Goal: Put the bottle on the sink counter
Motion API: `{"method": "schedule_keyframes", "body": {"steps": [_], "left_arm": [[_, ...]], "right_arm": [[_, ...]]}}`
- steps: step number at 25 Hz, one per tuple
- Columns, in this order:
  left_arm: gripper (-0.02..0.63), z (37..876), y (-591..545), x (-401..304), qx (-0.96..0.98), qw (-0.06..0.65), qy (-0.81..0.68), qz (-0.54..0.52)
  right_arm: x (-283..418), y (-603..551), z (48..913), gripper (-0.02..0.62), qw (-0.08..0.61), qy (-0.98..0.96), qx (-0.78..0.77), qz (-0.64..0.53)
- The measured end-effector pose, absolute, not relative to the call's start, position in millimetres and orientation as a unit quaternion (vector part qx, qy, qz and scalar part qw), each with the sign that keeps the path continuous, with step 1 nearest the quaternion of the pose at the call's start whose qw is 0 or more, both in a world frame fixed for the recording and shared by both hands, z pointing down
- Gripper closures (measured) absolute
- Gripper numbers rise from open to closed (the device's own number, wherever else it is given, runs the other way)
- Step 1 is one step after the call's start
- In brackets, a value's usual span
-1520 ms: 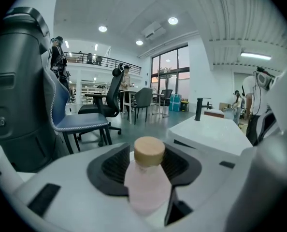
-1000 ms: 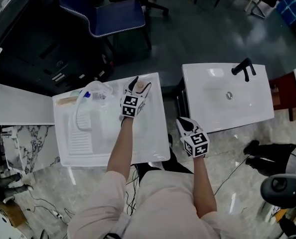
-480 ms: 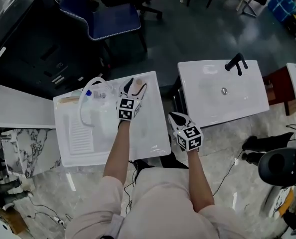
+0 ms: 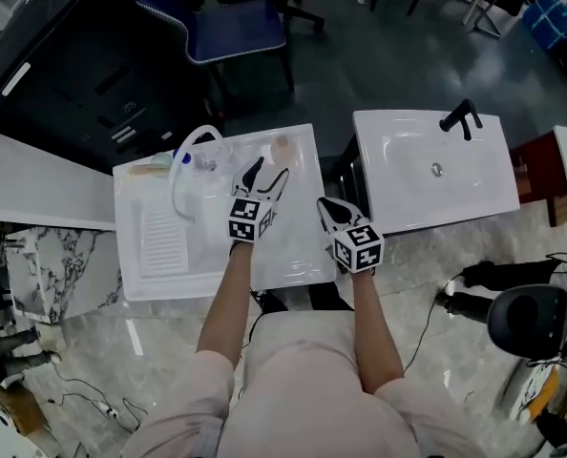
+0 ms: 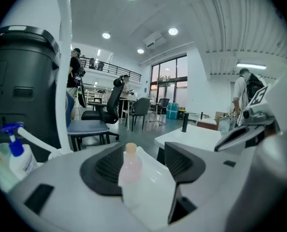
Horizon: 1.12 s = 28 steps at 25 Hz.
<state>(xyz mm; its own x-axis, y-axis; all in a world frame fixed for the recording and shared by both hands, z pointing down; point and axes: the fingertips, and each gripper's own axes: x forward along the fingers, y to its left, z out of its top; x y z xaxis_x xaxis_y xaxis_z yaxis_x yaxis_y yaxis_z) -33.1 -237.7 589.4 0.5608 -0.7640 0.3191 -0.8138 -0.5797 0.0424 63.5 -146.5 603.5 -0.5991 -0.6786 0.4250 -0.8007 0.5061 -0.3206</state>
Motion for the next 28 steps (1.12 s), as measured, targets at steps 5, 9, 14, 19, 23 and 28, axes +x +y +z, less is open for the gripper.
{"method": "schedule_keyframes", "body": {"steps": [5,9,14,19,23,28], "left_arm": [[0.341,587,-216,-51,0.870,0.114,-0.461,0.133],[0.341,581,-203,-64,0.862,0.115,-0.474,0.136],[0.341,570,-188,-66,0.858,0.099,-0.480,0.152],[0.341,570,-180,-76,0.844,0.112,-0.497,0.164],[0.341,571,-171,-77,0.843,0.119,-0.500,0.159],[0.346,574,-161,-80,0.838,0.124,-0.506,0.160]], "right_arm": [[60,-150,604,0.590,0.121,-0.852,0.441,0.254],[56,-153,602,0.589,0.116,-0.847,0.453,0.254],[50,-155,597,0.590,0.117,-0.845,0.458,0.249],[42,-157,594,0.589,0.114,-0.847,0.460,0.242],[50,-157,595,0.589,0.115,-0.841,0.472,0.237],[51,-157,594,0.591,0.119,-0.841,0.474,0.235]]}}
